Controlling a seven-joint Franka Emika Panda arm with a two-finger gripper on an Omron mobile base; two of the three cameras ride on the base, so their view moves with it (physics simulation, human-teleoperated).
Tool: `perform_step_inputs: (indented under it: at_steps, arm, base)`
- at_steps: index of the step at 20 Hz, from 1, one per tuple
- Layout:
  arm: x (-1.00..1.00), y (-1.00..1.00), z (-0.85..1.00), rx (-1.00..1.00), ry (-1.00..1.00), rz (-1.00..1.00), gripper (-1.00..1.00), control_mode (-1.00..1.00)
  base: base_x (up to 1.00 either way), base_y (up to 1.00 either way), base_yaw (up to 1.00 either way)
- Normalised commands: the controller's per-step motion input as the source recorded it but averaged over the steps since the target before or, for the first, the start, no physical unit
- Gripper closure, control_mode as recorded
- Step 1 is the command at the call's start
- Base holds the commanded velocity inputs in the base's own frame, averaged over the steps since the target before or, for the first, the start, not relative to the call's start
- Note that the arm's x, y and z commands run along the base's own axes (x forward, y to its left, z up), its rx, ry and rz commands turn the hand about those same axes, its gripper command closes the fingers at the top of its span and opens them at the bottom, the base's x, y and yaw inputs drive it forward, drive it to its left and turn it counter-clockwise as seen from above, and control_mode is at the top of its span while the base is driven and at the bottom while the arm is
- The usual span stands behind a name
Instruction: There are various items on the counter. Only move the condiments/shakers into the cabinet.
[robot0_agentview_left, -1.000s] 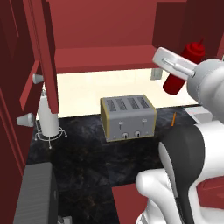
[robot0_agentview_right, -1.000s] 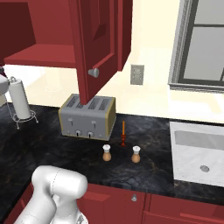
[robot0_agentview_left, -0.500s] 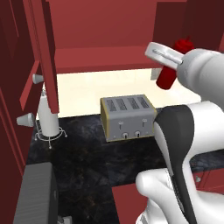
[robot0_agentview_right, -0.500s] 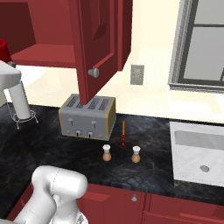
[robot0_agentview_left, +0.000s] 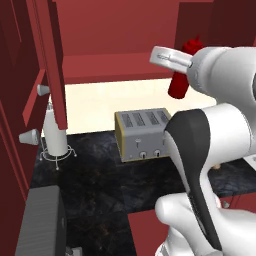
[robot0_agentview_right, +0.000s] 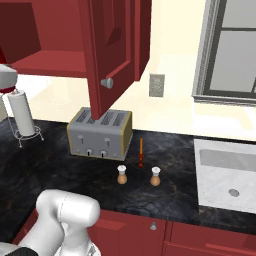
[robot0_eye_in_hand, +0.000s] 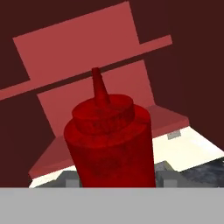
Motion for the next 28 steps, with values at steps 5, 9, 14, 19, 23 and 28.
perform_step_inputs:
  at_steps: [5,9,14,19,23,28]
  arm:
    - [0.18,0.5,0.0,-0.09,0.02,0.2,1.0,-1.0]
    - [0.31,0.11,0.02,-0.06,0.01,0.04,1.0,-1.0]
    - [0.39,0.0,0.0,0.0,0.01,0.0,1.0,-1.0]
    - [0.35,0.0,0.0,-0.02,0.0,0.0,1.0,-1.0]
    - [0.31,0.0,0.0,-0.05,0.0,0.0,1.0,-1.0]
    - [0.32,0.0,0.0,-0.04,-0.01,0.0,1.0,-1.0]
  base:
    - [0.0,0.0,0.0]
    - [0.0,0.0,0.0]
    - [0.0,0.0,0.0]
    - [0.0,0.0,0.0]
    - [0.0,0.0,0.0]
    - [0.0,0.0,0.0]
